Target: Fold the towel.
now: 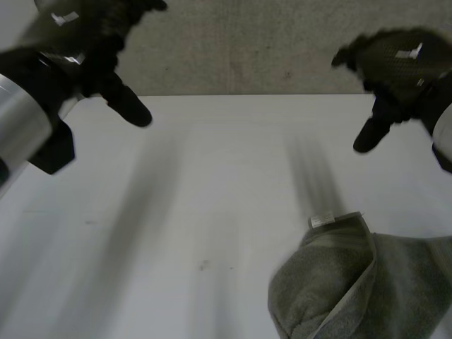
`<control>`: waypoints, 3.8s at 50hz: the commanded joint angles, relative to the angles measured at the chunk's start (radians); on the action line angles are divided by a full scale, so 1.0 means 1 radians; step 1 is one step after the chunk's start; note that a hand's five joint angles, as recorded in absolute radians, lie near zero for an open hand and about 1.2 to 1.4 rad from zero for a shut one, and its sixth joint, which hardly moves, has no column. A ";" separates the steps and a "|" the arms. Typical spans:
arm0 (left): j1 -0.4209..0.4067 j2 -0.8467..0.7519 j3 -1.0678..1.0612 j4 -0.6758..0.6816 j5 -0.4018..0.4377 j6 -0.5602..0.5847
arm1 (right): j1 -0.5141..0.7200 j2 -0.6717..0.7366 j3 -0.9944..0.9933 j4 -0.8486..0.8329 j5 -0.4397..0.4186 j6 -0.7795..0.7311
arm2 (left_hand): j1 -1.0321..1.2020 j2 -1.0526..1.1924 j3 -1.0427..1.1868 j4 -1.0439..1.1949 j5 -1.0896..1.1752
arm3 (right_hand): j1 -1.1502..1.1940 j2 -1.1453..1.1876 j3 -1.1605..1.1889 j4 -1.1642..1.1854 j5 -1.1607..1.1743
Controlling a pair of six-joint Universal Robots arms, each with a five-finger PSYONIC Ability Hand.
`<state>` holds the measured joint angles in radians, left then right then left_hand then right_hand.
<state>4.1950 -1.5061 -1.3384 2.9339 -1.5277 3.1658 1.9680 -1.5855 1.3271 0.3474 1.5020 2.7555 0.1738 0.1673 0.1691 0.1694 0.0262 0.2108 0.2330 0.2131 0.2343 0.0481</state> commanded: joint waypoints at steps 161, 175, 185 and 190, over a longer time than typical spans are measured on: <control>0.203 -0.036 -0.312 0.153 0.179 0.442 | 0.111 0.279 0.027 0.136 0.116 -0.378 | 1.222 1.229 1.227 1.227 1.196 | 1.185 1.163 1.183 1.162 1.174; 0.159 -0.400 -0.184 0.075 0.167 0.688 | 0.083 0.530 -0.111 0.084 0.055 -0.456 | 1.222 1.229 1.227 1.227 1.196 | 1.185 1.163 1.183 1.162 1.174; 0.137 -0.534 0.429 0.450 0.050 0.542 | 0.084 0.552 -0.502 -0.433 0.176 -0.370 | 1.222 1.229 1.227 1.227 1.196 | 1.185 1.163 1.183 1.162 1.174; 0.154 -0.513 0.590 0.718 -0.023 0.375 | 0.086 0.446 -0.476 -0.776 0.187 -0.370 | 1.222 1.229 1.227 1.227 1.196 | 1.185 1.163 1.183 1.162 1.174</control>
<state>4.3276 -2.0501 -0.9640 3.3439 -1.4680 3.7333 2.0531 -1.0396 0.8593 -0.0704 1.6600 2.3746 1.2011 1.2173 1.2166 1.2178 1.0383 0.9362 1.1689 1.1886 1.1961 0.9921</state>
